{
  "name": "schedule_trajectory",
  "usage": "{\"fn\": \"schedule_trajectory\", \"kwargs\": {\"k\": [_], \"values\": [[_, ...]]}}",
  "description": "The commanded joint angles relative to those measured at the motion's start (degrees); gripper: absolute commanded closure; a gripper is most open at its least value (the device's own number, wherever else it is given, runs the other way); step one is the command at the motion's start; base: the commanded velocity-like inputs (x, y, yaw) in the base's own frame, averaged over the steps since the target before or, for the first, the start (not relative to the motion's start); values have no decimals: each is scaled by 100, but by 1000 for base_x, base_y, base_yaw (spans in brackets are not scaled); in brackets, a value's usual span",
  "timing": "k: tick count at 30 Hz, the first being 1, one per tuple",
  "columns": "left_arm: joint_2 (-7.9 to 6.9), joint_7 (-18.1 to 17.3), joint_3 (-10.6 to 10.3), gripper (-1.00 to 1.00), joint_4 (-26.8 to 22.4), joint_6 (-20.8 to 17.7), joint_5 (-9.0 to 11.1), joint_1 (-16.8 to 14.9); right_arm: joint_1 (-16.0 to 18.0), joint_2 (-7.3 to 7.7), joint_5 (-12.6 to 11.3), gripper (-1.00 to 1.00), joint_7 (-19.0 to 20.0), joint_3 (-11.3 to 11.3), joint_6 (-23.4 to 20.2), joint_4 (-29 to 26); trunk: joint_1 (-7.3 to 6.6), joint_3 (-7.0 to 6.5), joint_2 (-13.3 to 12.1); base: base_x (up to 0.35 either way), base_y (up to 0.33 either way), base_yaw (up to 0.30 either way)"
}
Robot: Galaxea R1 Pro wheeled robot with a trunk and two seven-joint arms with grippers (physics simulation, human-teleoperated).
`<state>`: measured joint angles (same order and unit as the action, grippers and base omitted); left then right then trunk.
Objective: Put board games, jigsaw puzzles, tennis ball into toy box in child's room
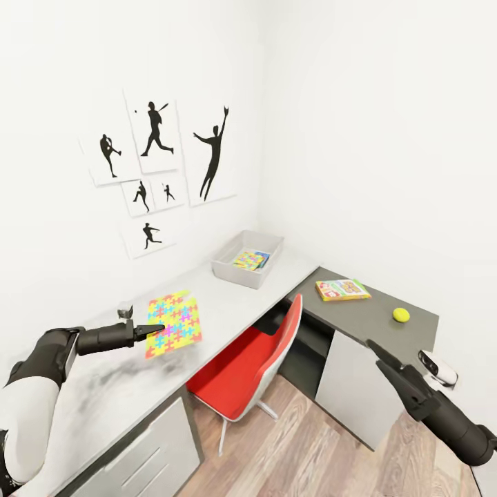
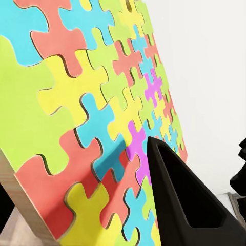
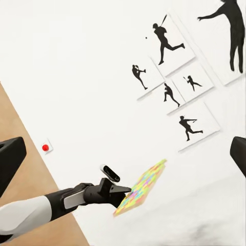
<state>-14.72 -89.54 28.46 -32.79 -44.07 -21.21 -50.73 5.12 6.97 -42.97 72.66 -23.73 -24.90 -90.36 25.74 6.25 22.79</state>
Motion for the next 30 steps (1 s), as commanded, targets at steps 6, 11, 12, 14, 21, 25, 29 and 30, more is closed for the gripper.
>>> {"fn": "schedule_trajectory", "kwargs": {"k": [6, 11, 12, 14, 21, 25, 29, 30], "values": [[5, -46, 28, 100, -7, -58, -59, -2, 6, -15, -20, -100, 12, -7, -46, 9, 4, 12, 13, 119, -335, -84], [5, -46, 28, 100, -4, -53, -59, 0, 6, -21, -19, -100, 6, -7, -42, 10, 4, 12, 13, 136, -332, -13], [5, -46, 28, 100, -6, -51, -59, 1, 6, -21, -19, -100, 4, -8, -41, 10, 4, 12, 13, 139, -332, -3], [5, -46, 28, 100, -6, -52, -59, 0, 6, -20, -18, -100, -8, -9, -44, 13, 4, 12, 13, 139, -332, -2], [5, -46, 28, 100, -5, -50, -59, 2, 6, -21, -22, -100, -53, -9, -31, 25, 4, 12, 13, 141, -331, 0], [-1, -46, 28, 100, -7, -49, -59, 2, 6, -23, -19, -100, -57, -9, -19, 27, 4, 12, 13, 188, -298, 0], [3, -46, 28, 100, -5, -49, -59, 2, 6, -21, -13, -100, -58, -9, -29, 27, 4, 12, 13, 224, -272, 0], [4, -46, 28, 100, -6, -49, -59, 2, 6, -20, -12, -100, -59, -9, -30, 27, 4, 12, 13, 236, -263, 0]]}}
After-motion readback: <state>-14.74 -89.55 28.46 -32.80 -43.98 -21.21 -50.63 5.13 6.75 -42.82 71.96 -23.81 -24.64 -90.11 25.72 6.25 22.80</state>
